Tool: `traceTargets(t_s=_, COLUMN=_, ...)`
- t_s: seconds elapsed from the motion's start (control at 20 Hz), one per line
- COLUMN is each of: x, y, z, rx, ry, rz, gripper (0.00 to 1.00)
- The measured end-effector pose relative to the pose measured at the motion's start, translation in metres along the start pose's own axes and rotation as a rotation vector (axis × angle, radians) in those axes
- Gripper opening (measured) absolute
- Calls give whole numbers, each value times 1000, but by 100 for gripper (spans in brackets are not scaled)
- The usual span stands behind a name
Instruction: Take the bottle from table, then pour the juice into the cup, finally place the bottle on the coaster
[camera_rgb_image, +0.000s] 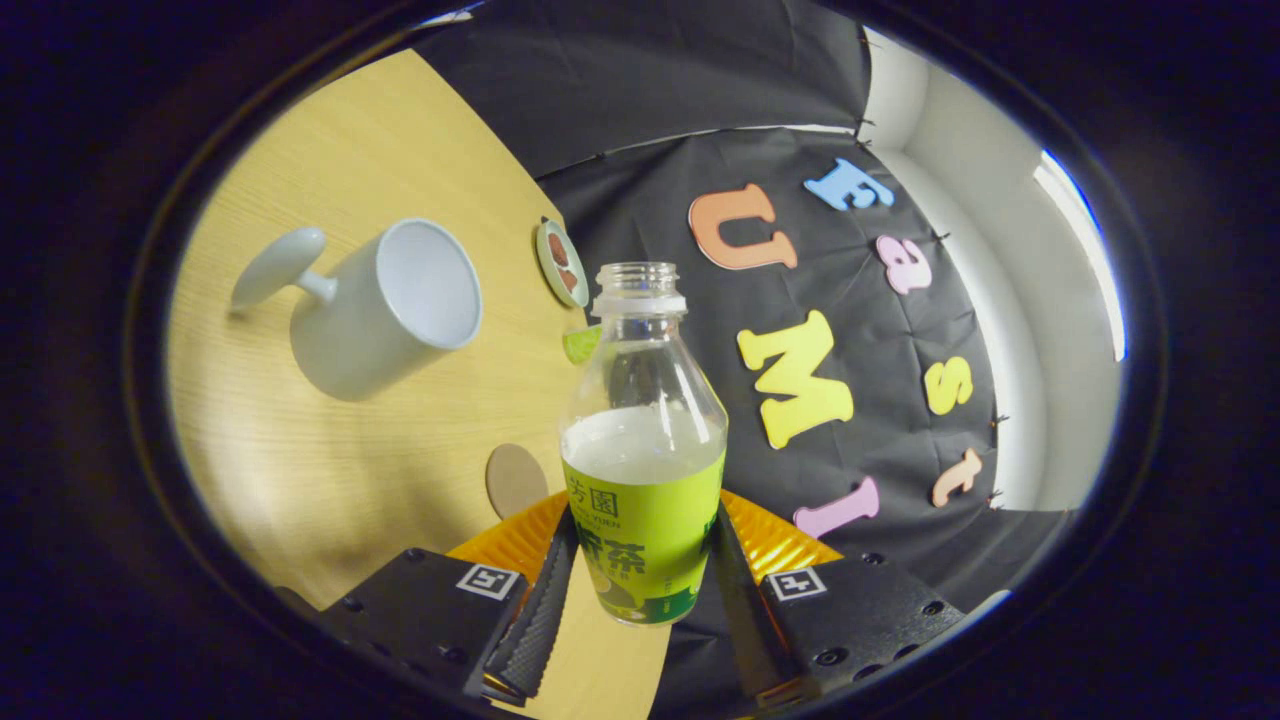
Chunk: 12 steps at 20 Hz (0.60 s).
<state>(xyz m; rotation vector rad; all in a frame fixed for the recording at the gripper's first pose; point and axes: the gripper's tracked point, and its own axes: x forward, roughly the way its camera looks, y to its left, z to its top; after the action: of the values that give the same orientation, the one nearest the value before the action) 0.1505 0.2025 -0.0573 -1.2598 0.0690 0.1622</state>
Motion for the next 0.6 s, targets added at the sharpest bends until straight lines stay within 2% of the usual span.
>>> traceTargets(t_s=0.6, x=-1, y=4, z=11, rx=-173, ry=-6, rz=-33, gripper=76)
